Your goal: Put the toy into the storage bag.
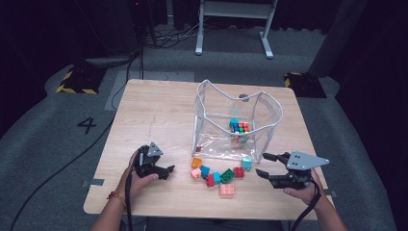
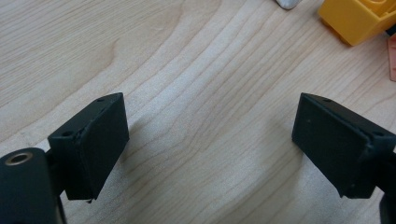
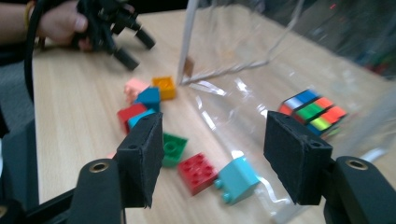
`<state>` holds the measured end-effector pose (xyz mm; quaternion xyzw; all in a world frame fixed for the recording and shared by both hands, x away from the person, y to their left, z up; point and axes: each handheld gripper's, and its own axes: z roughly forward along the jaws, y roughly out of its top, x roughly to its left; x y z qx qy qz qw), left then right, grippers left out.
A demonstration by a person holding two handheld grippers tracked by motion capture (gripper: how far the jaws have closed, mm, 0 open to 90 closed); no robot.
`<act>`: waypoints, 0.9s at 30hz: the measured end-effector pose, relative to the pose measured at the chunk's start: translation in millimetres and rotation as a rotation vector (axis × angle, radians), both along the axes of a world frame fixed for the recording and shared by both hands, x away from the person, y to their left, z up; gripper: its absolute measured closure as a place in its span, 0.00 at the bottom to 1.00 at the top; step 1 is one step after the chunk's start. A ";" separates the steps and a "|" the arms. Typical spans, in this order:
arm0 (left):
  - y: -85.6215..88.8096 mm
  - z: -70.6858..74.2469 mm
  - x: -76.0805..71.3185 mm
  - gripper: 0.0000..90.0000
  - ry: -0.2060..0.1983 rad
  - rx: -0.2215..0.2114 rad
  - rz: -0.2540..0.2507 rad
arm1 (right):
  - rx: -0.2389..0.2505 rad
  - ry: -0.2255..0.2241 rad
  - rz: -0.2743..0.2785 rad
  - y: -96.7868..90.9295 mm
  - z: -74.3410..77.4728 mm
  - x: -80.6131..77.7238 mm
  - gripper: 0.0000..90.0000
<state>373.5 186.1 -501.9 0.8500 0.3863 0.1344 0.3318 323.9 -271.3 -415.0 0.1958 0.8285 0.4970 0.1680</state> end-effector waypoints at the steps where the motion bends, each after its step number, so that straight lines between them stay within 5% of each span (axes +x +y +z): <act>1: 0.0 0.1 0.0 0.12 -0.001 0.001 0.000 | -0.001 0.013 0.018 3.8 -5.5 0.5 0.43; 6: 0.0 0.1 0.0 0.12 -0.001 0.001 0.000 | -0.027 0.085 0.100 26.2 -31.2 -3.7 0.44; 12: 0.1 0.1 0.0 0.12 -0.001 0.001 0.000 | -0.137 0.133 0.196 54.1 -61.0 -12.7 0.44; 20: 0.0 0.1 -0.1 0.12 0.000 0.000 0.000 | -0.200 0.145 0.193 69.5 -81.5 -9.0 0.40; 27: 0.0 0.0 -0.1 0.12 0.001 0.000 0.001 | -0.192 0.153 0.205 78.5 -87.8 -4.5 0.41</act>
